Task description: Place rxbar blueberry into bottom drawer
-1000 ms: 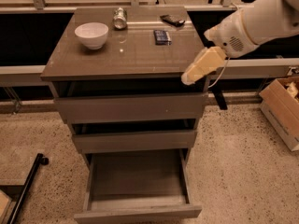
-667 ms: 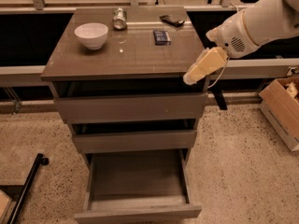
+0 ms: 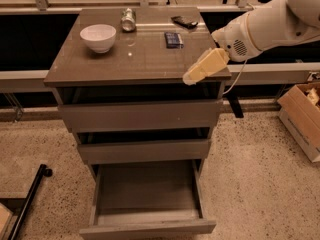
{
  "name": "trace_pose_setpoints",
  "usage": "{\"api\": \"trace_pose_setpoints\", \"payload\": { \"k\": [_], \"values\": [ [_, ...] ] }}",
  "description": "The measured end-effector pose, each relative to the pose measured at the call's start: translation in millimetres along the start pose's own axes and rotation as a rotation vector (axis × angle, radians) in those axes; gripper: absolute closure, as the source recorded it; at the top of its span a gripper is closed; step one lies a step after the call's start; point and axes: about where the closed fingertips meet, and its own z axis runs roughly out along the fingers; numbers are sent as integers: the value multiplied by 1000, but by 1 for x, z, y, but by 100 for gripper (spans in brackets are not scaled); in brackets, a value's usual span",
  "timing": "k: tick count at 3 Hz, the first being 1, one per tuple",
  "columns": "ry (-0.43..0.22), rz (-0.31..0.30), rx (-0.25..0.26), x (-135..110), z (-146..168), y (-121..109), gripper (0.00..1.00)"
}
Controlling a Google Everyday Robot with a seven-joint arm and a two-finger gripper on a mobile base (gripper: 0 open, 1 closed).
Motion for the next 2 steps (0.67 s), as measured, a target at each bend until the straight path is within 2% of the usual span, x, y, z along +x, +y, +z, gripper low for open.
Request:
{"api": "trace_pose_setpoints", "payload": {
  "k": [2],
  "values": [
    [-165,55,-10,-33,51,-32,0]
  ]
}}
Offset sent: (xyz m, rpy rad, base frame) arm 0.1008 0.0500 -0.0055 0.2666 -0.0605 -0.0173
